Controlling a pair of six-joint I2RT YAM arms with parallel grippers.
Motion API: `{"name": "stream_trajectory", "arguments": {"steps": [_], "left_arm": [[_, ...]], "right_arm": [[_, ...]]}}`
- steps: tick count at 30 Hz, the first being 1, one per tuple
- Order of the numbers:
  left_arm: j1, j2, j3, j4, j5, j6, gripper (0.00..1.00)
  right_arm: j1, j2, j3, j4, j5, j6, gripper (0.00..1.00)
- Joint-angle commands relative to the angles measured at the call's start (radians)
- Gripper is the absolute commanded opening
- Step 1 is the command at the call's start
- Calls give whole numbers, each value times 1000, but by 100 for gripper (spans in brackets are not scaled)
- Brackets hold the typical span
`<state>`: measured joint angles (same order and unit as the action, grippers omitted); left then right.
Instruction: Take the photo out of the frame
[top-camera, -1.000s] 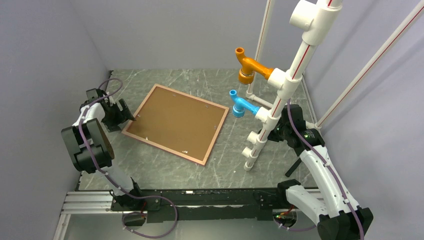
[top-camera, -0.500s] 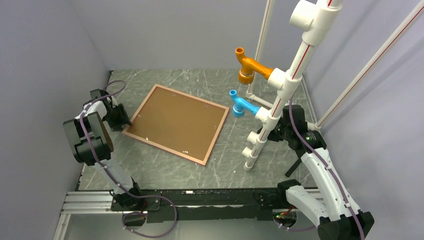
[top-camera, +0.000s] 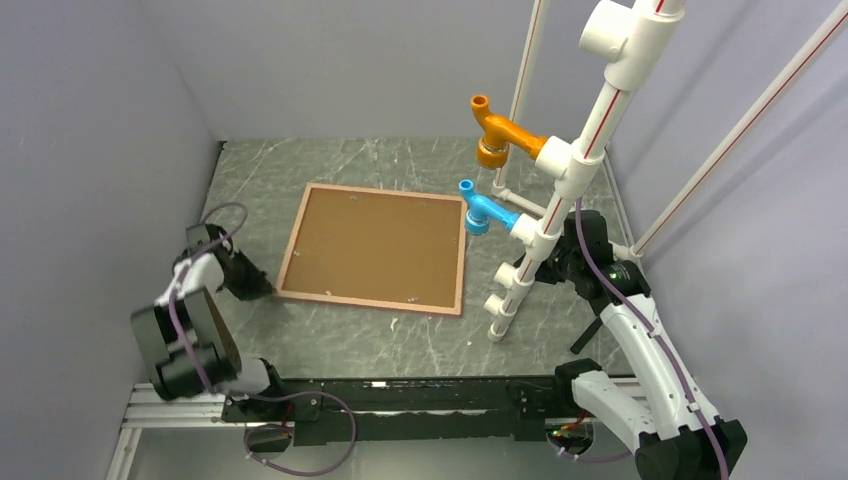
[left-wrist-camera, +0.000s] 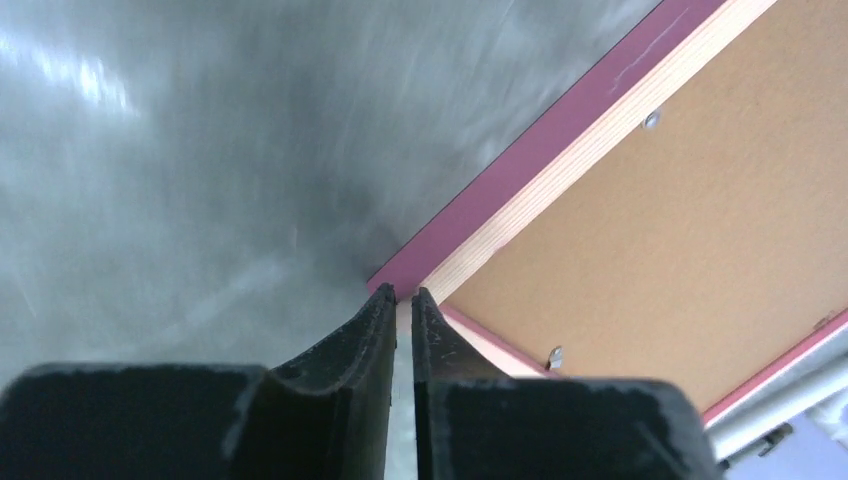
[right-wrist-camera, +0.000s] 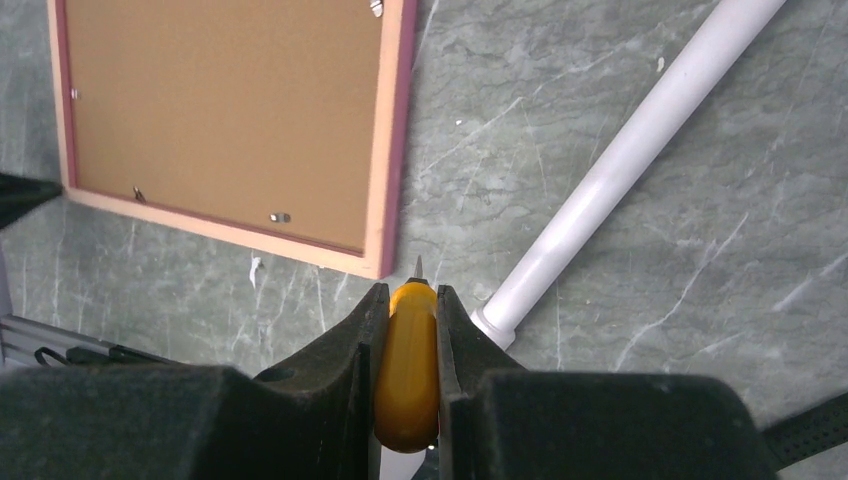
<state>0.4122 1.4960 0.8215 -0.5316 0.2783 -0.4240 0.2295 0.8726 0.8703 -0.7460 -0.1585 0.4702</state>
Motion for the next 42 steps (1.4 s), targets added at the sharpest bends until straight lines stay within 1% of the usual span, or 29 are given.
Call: {"name": "stream_trajectory", "arguments": {"steps": [1,2,3,4,5,6,8,9,11,13,15,17,18,20,22,25,29,33,37,40,42], "left_arm": [[-9,-275,-194,-51,78,-129,27],[-15,-349,-215,-46,93,-117,37],[-39,-418,-222,-56,75,-115,50],[-85,-493,-218,-54,58,-113,58],[-157,-560,-209,-42,46,-115,65],[-234,-607,-189,-38,16,-120,69],[-424,-654,-145,-21,-48,-108,74],[-493,-648,-129,0,-40,-65,75],[-617,-602,-95,3,-51,24,75],[-767,-547,-90,12,-117,125,74],[-903,-489,-94,41,-124,227,75],[-1027,-444,-84,65,-151,307,76],[-1087,-418,-69,69,-207,343,76],[-1203,-353,-40,74,-261,425,75],[-1279,-277,-11,83,-275,488,74],[-1344,-153,27,92,-376,542,71],[-1362,5,88,76,-467,545,63],[-1387,80,129,85,-559,519,63],[-1386,120,158,88,-561,470,61],[-1387,172,187,47,-565,433,50],[-1388,211,214,10,-581,378,44]], "right_arm": [[-5,20,16,58,-8,-13,0],[-4,25,17,60,-11,-16,0],[-5,31,19,59,-12,-19,0],[-5,34,19,59,-10,-24,0],[-4,38,21,57,-8,-28,0],[-5,40,22,54,-6,-35,0],[-4,42,28,48,4,-41,0],[-4,42,28,49,6,-41,0],[-6,45,35,50,2,-39,0],[-5,44,38,51,-3,-34,0],[-4,39,38,53,-9,-29,0],[-4,33,36,51,-5,-27,0],[-3,29,34,50,-3,-26,0],[-4,21,29,47,0,-22,0],[-4,13,26,46,-2,-16,0],[-4,7,24,40,-4,-13,0],[-4,-10,27,21,7,-15,0],[-5,-26,25,8,16,-18,0],[-4,-28,18,8,10,-12,0],[-5,-32,18,7,12,-11,0],[-5,-32,19,6,16,-12,0]]}}
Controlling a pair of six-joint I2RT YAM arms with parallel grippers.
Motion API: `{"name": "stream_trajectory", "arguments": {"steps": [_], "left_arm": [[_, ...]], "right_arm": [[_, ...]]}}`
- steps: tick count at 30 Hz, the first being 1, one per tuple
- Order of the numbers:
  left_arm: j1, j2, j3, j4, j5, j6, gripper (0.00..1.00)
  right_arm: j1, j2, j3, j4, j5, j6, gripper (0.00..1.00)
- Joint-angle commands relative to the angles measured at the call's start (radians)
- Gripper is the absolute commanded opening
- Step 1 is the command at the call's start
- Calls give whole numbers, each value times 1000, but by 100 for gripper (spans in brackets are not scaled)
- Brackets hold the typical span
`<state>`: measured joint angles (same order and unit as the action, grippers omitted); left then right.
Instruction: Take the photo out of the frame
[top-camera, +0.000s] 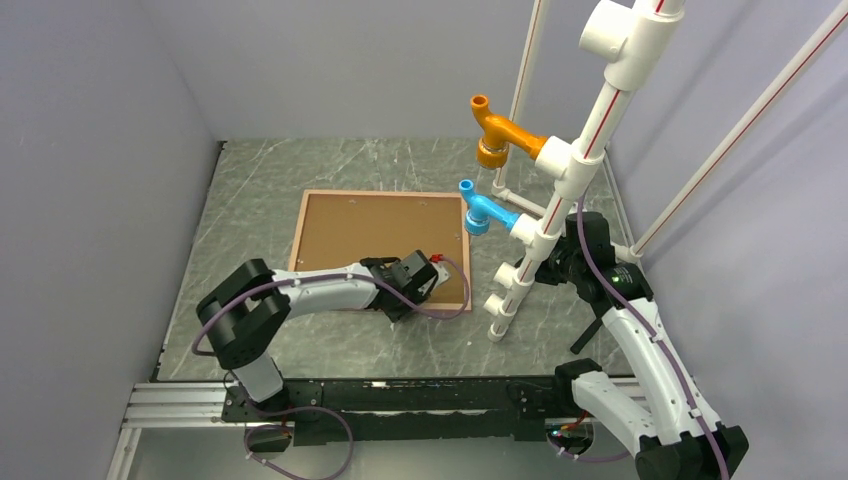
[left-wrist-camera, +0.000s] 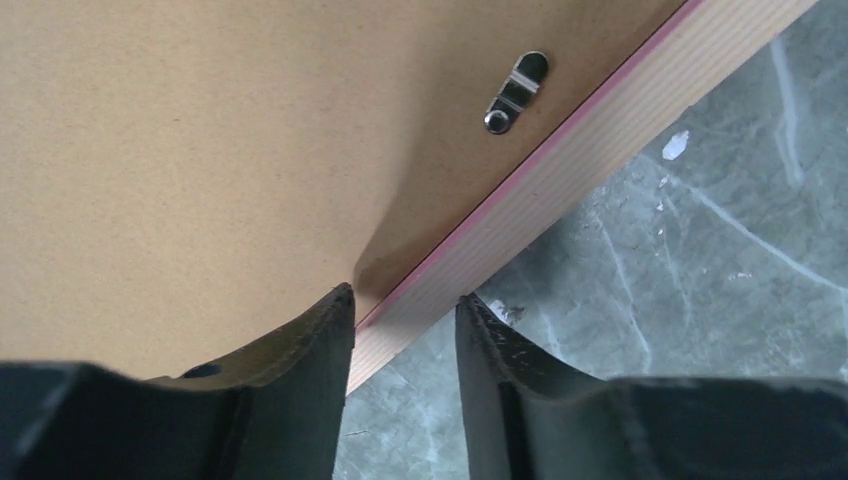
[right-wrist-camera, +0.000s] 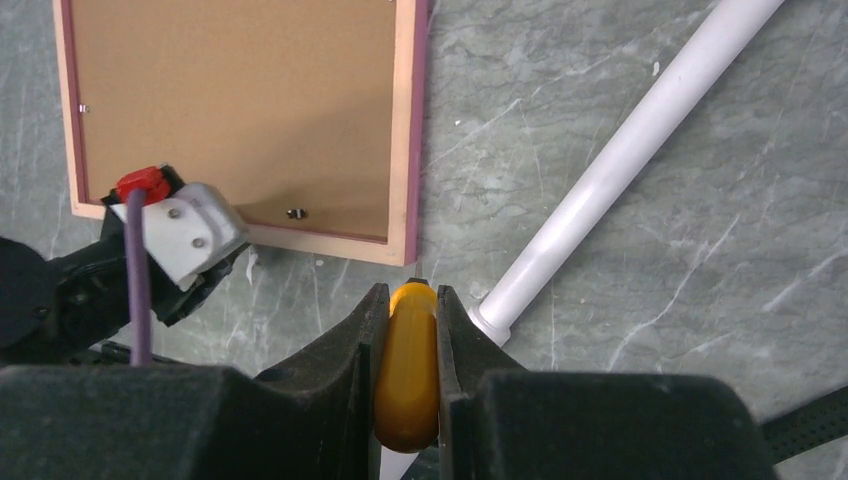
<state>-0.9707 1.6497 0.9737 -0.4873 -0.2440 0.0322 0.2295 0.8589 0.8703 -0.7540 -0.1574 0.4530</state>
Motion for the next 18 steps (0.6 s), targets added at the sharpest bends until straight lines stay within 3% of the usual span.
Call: {"name": "stream_trajectory", "arguments": {"steps": [1,9,13,15,18], "left_arm": [[-4,78,72,-48,-62,-95,42],[33,228,128,-123,-18,-236,36],[92,239,137,-118,25,-313,20],[132,246,148,-94,68,-343,1],[182,265,172,-39,130,-403,0]], "right_arm": [[-4,-18,18,16,15,6,0],[-5,-10,12,33,4,13,0],[-4,-3,10,39,13,20,0],[-4,4,9,52,23,33,0],[-4,19,-3,92,46,69,0]]}}
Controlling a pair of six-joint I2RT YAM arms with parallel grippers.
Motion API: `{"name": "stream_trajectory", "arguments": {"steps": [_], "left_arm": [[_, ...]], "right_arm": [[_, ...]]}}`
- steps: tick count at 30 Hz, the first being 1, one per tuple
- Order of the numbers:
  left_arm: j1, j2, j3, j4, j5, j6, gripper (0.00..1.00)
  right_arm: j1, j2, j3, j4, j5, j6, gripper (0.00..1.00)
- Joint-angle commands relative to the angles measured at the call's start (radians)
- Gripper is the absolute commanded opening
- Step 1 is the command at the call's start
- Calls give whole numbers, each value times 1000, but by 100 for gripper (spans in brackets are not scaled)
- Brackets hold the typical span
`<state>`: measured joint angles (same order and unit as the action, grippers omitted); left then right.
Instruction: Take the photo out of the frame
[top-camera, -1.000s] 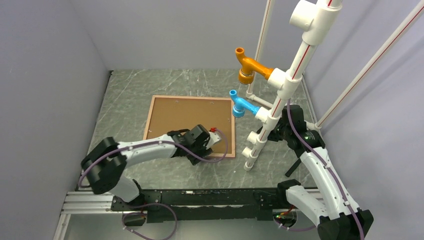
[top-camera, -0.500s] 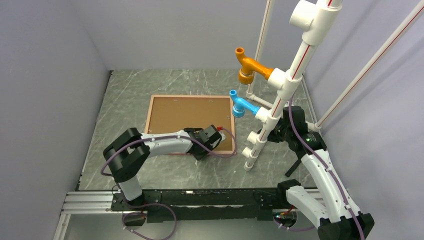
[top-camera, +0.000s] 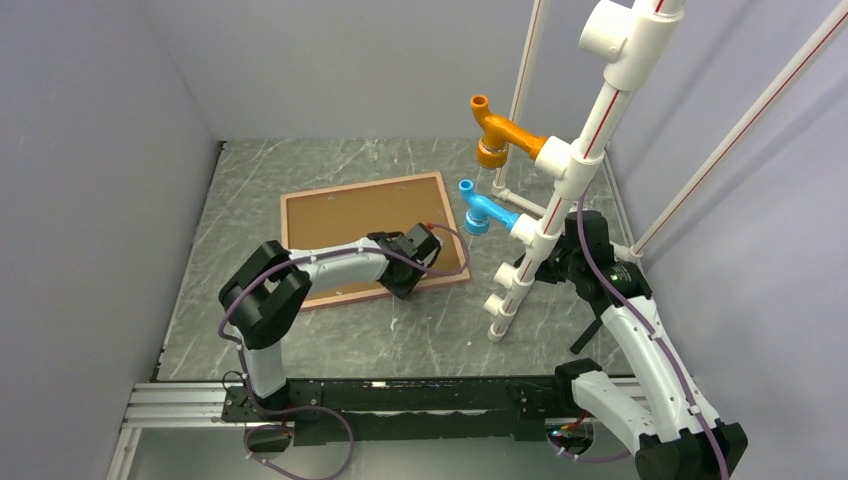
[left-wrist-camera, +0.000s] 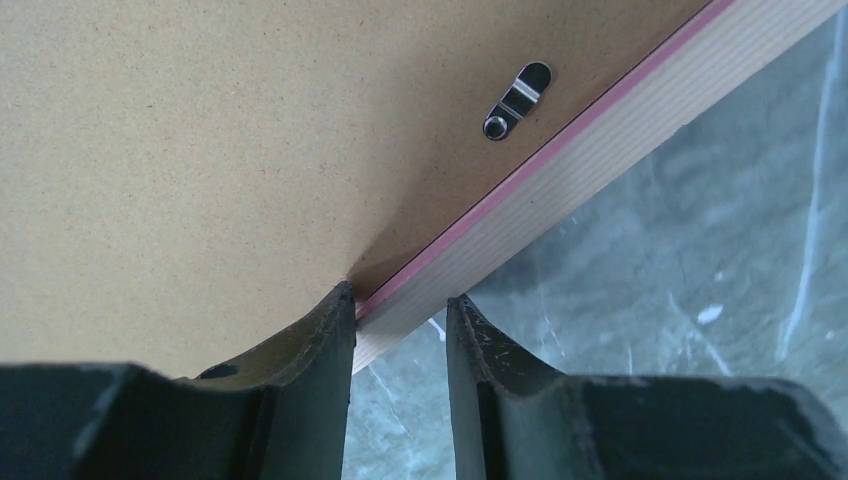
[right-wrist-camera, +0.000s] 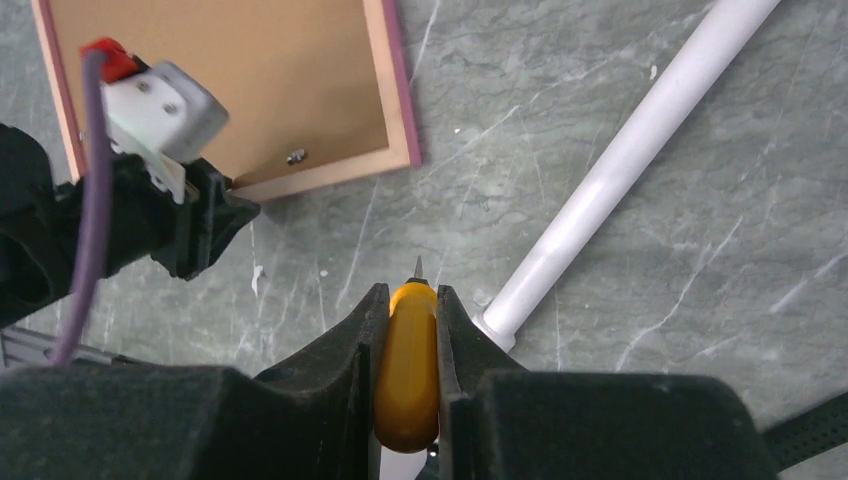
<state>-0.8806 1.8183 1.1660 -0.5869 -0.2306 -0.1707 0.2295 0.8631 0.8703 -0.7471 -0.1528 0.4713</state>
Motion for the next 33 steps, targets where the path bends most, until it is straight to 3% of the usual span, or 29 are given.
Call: {"name": "stream_trajectory", "arguments": {"steps": [1,12,17,20,22,23,25,29,31,33], "left_arm": [[108,105,-9,82,149,-229,0],[131,264,302,34,121,-768,0],[137,259,368,63,113,-916,0],[166,208,358,153,195,-859,0],[205,173,342,228,339,-753,2],[222,148,321,263,412,-699,16],[256,69,236,317,502,-620,31],[293,-168,17,348,560,-469,52],[292,-255,-45,293,540,-398,63],[292,-317,-93,206,528,-328,67]], "right_arm": [[-4,26,-7,96,52,68,0],[-3,125,26,200,125,149,0],[-4,171,30,238,99,121,0],[-5,192,34,258,37,61,0],[-3,205,33,278,-15,25,0],[-3,213,33,280,-32,14,0],[-3,226,33,292,-66,-7,0],[-2,231,22,328,-107,-32,0],[0,236,23,337,-95,-36,0],[2,256,36,330,-91,-40,0]]}}
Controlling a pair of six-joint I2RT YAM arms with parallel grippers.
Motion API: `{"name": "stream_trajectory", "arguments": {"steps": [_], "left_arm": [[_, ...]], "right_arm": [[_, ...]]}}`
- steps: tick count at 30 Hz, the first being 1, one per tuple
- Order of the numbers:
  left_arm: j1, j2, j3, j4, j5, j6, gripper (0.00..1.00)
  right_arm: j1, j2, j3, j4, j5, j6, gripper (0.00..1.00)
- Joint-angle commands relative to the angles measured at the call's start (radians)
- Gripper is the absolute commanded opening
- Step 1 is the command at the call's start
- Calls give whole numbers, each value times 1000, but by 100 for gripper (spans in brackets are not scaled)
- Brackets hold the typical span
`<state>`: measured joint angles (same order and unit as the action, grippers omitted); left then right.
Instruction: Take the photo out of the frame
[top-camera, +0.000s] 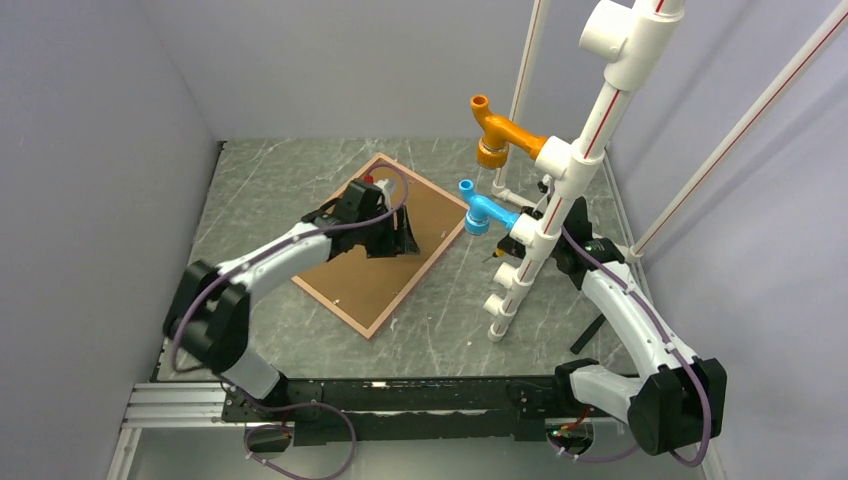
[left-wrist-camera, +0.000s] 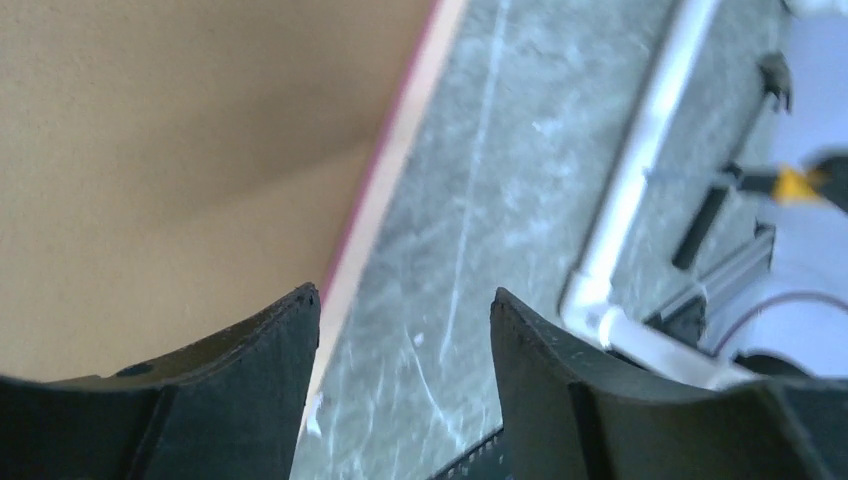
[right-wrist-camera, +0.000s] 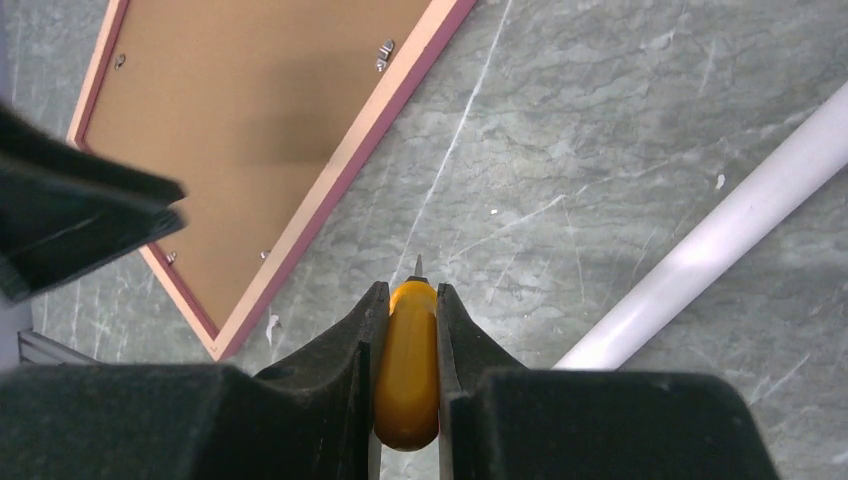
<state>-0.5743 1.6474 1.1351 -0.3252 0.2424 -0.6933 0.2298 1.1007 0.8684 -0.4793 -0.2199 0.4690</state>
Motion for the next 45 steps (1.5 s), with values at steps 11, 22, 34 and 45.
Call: {"name": "stream_trajectory", "arguments": {"steps": [11,22,34,45], "left_arm": [[-156,-400,-358,-130,-210,186,66],[-236,-262,-385,-70,-229,127,53],[-333,-208,-394,71,-59,6,36],[-360,-7,-339,529,256,-209,47]], "right_arm": [[85,27,35,64,-1,-39,0],[104,-56,22,-11,57,-42,0],[105,-53,-18,28,33,-35,0],[133,163,125,-31,-68,-98,0]]}}
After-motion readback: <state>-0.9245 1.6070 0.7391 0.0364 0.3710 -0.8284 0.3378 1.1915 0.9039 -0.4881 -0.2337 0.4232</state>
